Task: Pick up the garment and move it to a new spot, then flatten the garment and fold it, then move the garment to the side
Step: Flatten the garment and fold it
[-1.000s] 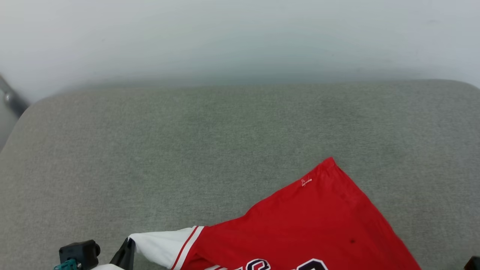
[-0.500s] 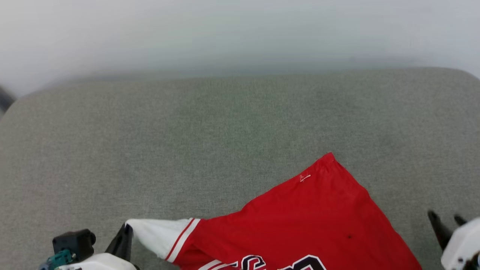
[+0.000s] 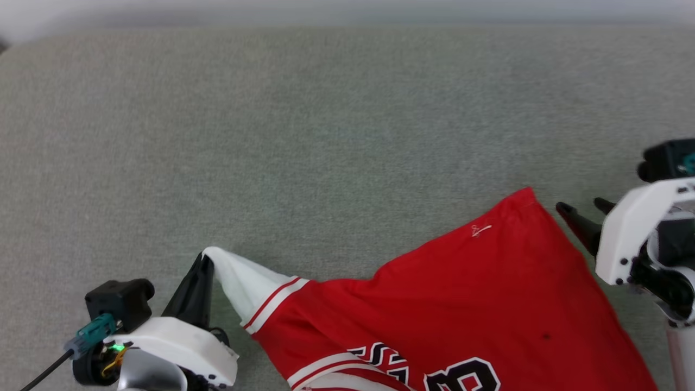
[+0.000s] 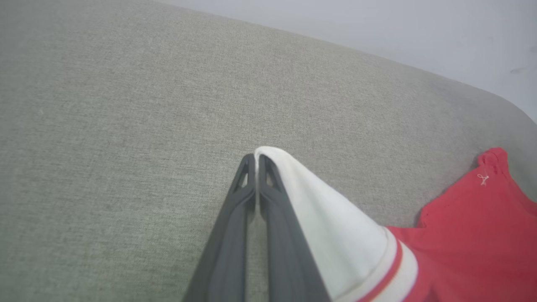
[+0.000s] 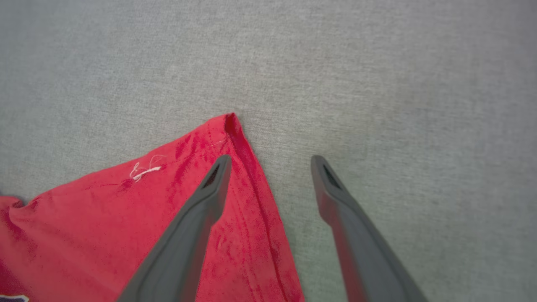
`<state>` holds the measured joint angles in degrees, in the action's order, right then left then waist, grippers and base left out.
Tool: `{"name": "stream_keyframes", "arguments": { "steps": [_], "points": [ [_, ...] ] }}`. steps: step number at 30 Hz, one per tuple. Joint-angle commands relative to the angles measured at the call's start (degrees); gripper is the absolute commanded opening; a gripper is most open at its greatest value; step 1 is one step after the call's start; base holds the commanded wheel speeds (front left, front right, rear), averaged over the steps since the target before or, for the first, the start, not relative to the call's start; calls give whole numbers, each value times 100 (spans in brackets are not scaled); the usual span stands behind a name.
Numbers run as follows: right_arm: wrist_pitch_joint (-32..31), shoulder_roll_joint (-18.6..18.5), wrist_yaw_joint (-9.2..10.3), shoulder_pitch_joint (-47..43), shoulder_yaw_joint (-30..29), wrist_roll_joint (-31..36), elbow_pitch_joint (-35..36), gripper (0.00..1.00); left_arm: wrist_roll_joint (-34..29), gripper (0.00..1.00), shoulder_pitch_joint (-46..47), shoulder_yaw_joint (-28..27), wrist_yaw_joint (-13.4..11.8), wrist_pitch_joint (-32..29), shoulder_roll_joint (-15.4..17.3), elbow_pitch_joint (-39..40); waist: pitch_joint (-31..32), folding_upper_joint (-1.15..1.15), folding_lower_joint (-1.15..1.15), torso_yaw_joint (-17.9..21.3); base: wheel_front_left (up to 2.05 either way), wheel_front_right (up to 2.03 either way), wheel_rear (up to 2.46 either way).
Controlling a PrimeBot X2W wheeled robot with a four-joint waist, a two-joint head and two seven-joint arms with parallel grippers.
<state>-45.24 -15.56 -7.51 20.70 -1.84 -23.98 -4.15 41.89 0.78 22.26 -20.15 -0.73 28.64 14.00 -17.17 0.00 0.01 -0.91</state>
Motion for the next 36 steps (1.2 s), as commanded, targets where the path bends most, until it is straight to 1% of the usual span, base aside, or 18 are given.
{"name": "stream_keyframes", "arguments": {
  "steps": [1,4,7,11,13,14,15,16,18,24,25,29,32,36],
  "points": [
    [-325,-51,4,187,123,4,24,100,-41,0,149,31,53,44,-33,-14,-269,0,-1,-202,0,0,0],
    [-843,-72,3,395,408,59,66,100,-36,0,319,84,143,60,-95,-63,-451,0,-1,-301,0,0,0],
    [-1088,-158,4,560,682,167,0,100,-26,0,458,111,213,91,-139,-118,-633,0,-1,-379,0,0,0],
    [-1297,-144,4,619,1012,203,-443,100,-11,0,588,116,299,152,-178,-231,-746,0,-1,-443,0,0,0],
    [-1551,-93,3,526,1154,118,-749,100,4,0,628,131,342,163,-203,-293,-758,0,-1,-467,0,0,0],
    [-1673,-74,2,476,1233,68,-863,40,6,0,647,142,351,172,-212,-323,-756,0,-1,-479,0,0,0],
    [-1757,-48,2,442,1275,-5,-946,2,16,0,664,152,370,179,-223,-354,-748,0,-1,-489,0,0,0],
    [-1825,-32,1,427,1311,-57,-1008,0,25,0,669,162,395,181,-231,-389,-724,0,-1,-494,0,0,0],
    [-1862,-19,1,425,1338,-107,-1018,0,55,0,638,170,402,189,-238,-461,-644,0,-1,-487,0,0,0],
    [-1591,-241,2,624,1286,-94,-826,0,84,0,586,115,438,175,-123,-581,-168,0,-1,-379,0,0,0],
    [-1591,-241,2,624,1286,-94,-826,0,84,0,586,115,438,175,-123,-581,-168,0,-1,-379,0,0,0],
    [-1218,-300,3,820,1092,44,-696,0,46,0,795,2,457,54,98,-609,291,0,-1,-233,0,0,0],
    [-980,-374,3,975,938,333,-767,0,4,0,1094,-84,543,-45,272,-687,648,0,-1,-96,0,0,0],
    [-740,-328,4,1240,784,566,-938,0,82,0,1664,-269,690,-221,482,-1060,1033,0,-1,114,0,0,0]
  ]
}}
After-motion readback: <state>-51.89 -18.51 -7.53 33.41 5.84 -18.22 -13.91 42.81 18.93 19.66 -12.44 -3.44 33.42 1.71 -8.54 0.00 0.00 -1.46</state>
